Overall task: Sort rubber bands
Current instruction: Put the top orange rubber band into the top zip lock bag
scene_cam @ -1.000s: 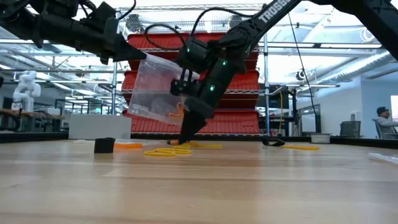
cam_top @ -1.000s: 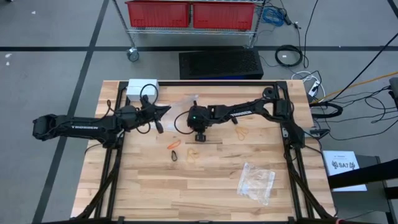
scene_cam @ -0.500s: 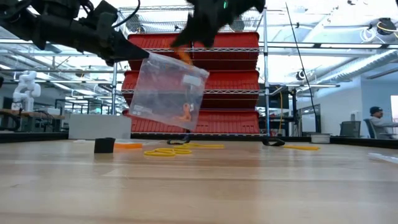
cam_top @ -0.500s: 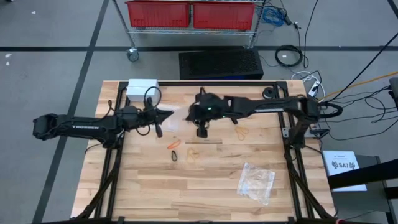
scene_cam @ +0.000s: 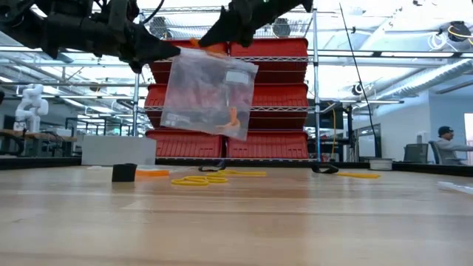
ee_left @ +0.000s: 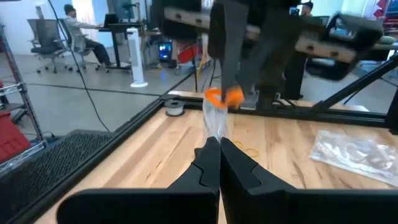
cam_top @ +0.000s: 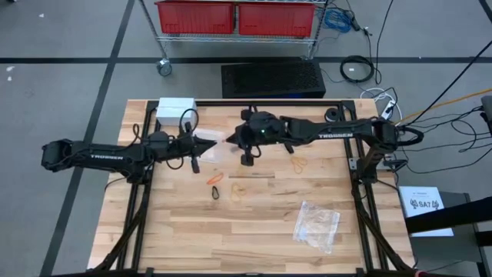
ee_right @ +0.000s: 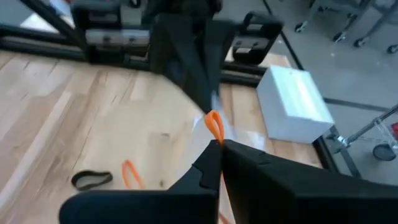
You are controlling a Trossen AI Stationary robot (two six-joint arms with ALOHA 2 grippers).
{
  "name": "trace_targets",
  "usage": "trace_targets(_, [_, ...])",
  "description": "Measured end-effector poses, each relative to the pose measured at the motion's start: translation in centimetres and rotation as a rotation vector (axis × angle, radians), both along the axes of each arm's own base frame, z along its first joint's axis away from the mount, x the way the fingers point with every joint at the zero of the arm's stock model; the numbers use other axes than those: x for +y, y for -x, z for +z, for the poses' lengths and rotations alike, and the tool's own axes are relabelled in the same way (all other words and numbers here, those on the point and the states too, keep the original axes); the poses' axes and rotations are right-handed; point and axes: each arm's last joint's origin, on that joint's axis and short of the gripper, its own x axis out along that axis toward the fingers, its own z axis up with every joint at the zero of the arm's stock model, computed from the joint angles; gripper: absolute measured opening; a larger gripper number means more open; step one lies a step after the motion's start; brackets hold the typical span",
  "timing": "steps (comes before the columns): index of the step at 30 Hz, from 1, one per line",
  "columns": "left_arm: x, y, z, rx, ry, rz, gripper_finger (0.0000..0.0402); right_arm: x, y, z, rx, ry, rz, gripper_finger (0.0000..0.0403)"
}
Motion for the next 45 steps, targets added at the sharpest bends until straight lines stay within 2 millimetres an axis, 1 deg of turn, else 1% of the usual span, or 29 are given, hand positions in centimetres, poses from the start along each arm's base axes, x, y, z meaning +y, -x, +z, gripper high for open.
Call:
trace_targets(5, [0.0,0.0,0.0,0.001,0.001,-0.006,0.0001,-0.5,0.2,-0.4,0.035,-0.026,-0.022,0.0])
trace_targets(13, [-0.1,0.0,0.0,-0.001,0.002,-0.028,0.0001,-2.1,0.5,-0.6,0.053,-0.065,-0.08,0.0])
trace_targets(19, [-0.1,0.0,0.0,0.0,0.001,-0.031,0.0001,-2.8,1.0,-1.0,0.106,-0.109,-0.045,0.0])
trace_targets(21, [-0.1,0.0,0.0,0.0,0.002,-0.031,0.0001,-2.8,1.0,-1.0,0.105,-0.109,-0.038,0.0])
trace_targets(25, [-0.1,0.0,0.0,0.003,0.002,-0.031,0.0001,-2.9,0.8,-0.7,0.072,-0.05,-0.051,0.0])
trace_targets(28, [-0.1,0.0,0.0,0.003,0.002,-0.031,0.0001,-2.8,0.8,-0.4,0.081,-0.035,-0.044,0.0])
trace_targets(34, [-0.1,0.0,0.0,0.003,0.002,-0.031,0.0001,-2.3,0.9,-0.6,0.113,-0.086,0.049,0.0])
trace_targets(42, [-0.1,0.0,0.0,0.002,0.004,-0.032,0.0001,-2.1,1.0,-0.7,0.127,-0.143,0.09,0.0])
trace_targets(45, [-0.2,0.0,0.0,0.0,0.01,-0.061,0.0001,-2.0,0.9,-1.0,0.131,-0.17,0.092,0.0])
